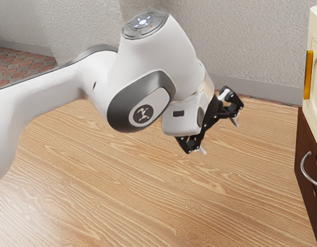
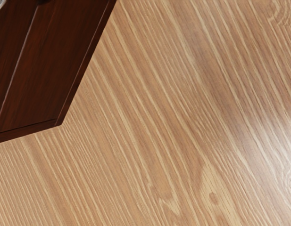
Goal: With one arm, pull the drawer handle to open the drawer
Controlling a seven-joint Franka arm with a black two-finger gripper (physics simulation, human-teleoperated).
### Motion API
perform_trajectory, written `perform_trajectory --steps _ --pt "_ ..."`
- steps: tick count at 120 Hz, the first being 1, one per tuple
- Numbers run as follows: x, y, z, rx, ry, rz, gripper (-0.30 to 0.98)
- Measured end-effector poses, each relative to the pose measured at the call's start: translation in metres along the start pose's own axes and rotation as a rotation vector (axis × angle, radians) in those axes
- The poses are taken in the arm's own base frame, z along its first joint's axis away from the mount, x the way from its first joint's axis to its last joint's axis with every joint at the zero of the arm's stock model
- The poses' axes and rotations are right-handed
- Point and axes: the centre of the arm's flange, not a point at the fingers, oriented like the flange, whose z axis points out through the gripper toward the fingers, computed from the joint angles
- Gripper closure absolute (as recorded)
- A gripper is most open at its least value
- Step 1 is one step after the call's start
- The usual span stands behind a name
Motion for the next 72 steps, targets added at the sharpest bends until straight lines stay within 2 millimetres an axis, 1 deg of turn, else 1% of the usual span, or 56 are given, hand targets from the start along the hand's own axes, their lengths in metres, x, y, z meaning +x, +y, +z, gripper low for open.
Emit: perform_trajectory --steps 11,27,72 --pt "0.002 -0.001 0.001 0.018 0.001 0.010 0.00" --pt "0.013 -0.003 0.002 0.043 0.008 0.034 0.00" --pt "0.064 -0.007 0.003 0.088 0.043 0.122 0.00"
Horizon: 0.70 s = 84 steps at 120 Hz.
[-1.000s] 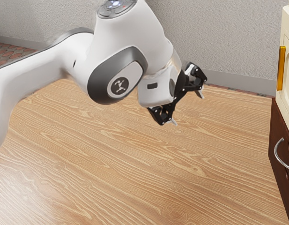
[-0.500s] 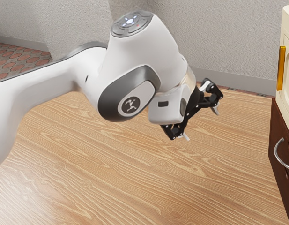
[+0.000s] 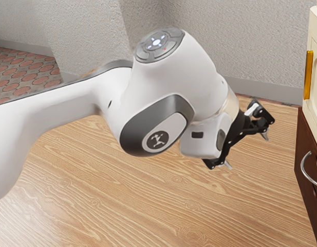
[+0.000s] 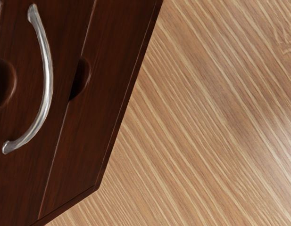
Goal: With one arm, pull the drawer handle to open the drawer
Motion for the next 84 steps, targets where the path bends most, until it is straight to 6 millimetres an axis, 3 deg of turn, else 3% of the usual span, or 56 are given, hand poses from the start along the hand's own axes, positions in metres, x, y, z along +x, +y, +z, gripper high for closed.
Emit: perform_trajectory --steps 84 --pt "0.058 -0.004 0.001 0.070 0.037 0.091 0.00"
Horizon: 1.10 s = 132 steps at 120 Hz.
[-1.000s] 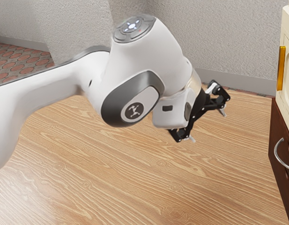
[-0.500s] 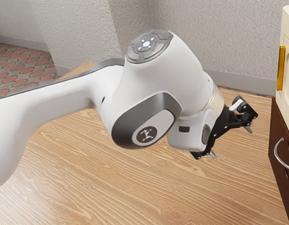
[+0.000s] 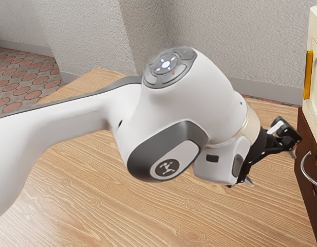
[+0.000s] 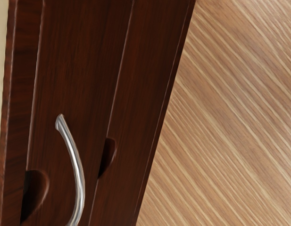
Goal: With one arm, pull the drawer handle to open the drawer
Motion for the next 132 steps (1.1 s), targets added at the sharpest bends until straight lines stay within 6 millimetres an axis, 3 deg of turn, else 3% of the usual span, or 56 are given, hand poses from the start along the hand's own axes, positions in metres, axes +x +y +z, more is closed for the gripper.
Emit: perform_trajectory --steps 38,68,89,112,120,132 --pt "0.027 0.000 0.003 0.006 0.018 0.020 0.22" --pt "0.036 0.005 0.012 -0.008 0.027 0.018 0.29" --pt "0.024 0.005 0.015 0.000 0.010 0.003 0.30" --pt "-0.010 0.008 0.030 -0.017 -0.041 -0.022 0.31" --pt "-0.021 0.004 0.027 -0.004 -0.053 -0.035 0.31" --pt "-0.017 -0.005 0.023 0.014 -0.053 -0.029 0.31"
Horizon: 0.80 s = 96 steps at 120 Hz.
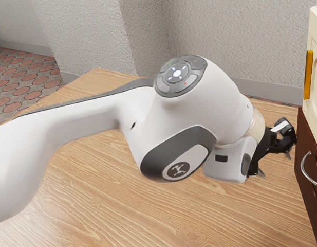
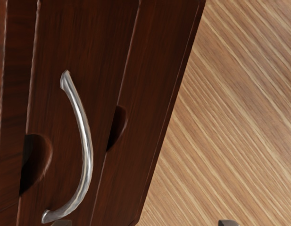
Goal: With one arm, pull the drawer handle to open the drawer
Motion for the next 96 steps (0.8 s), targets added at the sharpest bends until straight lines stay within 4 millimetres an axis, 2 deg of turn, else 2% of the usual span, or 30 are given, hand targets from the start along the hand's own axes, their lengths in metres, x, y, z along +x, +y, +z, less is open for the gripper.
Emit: perform_trajectory --steps 17,36,60,96 --pt "0.018 -0.003 0.010 -0.009 0.016 0.023 0.32" --pt "0.016 0.000 0.029 -0.017 0.015 0.018 0.32" --pt "0.021 -0.004 0.030 0.014 0.018 0.022 0.32" --pt "0.023 -0.003 0.045 0.021 0.021 0.022 0.32"
